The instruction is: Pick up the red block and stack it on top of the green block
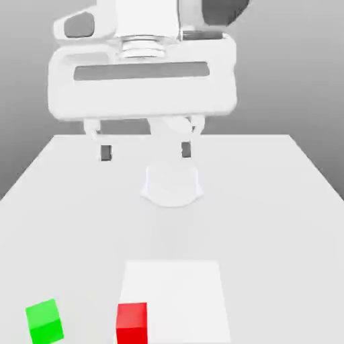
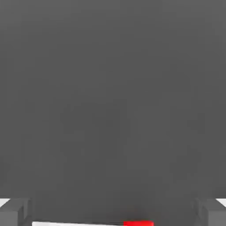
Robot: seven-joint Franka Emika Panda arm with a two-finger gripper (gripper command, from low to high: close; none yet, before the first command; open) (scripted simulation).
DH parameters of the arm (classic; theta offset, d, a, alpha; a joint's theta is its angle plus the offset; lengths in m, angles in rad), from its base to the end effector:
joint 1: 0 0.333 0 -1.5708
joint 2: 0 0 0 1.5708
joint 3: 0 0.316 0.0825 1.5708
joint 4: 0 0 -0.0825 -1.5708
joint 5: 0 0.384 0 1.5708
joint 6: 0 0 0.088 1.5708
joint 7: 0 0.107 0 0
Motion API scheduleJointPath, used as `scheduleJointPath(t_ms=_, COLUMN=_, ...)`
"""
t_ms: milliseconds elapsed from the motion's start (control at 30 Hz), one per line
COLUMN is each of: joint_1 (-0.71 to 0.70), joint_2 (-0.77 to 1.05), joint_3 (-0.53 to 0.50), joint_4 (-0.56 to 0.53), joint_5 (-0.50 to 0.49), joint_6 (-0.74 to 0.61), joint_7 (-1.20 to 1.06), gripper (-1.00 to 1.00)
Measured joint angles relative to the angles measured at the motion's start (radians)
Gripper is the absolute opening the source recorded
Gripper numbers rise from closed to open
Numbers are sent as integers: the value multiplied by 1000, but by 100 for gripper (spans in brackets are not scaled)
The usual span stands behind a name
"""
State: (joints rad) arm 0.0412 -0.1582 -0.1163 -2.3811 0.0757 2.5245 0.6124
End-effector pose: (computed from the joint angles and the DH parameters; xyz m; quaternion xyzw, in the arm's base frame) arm 0.5013 -0.0392 0.4140 -0.9206 0.3592 -0.1346 0.0738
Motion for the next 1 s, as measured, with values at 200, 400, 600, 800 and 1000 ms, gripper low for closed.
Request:
scheduleJointPath(t_ms=200, joint_1=-21, joint_2=216, joint_3=-8, joint_4=-28, joint_5=11, joint_6=77, joint_7=-53, gripper=0)
scheduleJointPath(t_ms=400, joint_1=-38, joint_2=431, joint_3=-10, joint_4=-43, joint_5=8, joint_6=176, joint_7=-87, gripper=0)
scheduleJointPath(t_ms=600, joint_1=-61, joint_2=563, joint_3=18, joint_4=-24, joint_5=41, joint_6=281, joint_7=-113, gripper=-100)
scheduleJointPath(t_ms=800, joint_1=-57, joint_2=537, joint_3=13, joint_4=-28, joint_5=32, joint_6=260, joint_7=-107, gripper=-100)
scheduleJointPath(t_ms=1000, joint_1=-60, joint_2=397, joint_3=-48, joint_4=-32, joint_5=7, joint_6=122, joint_7=-10, gripper=-100)
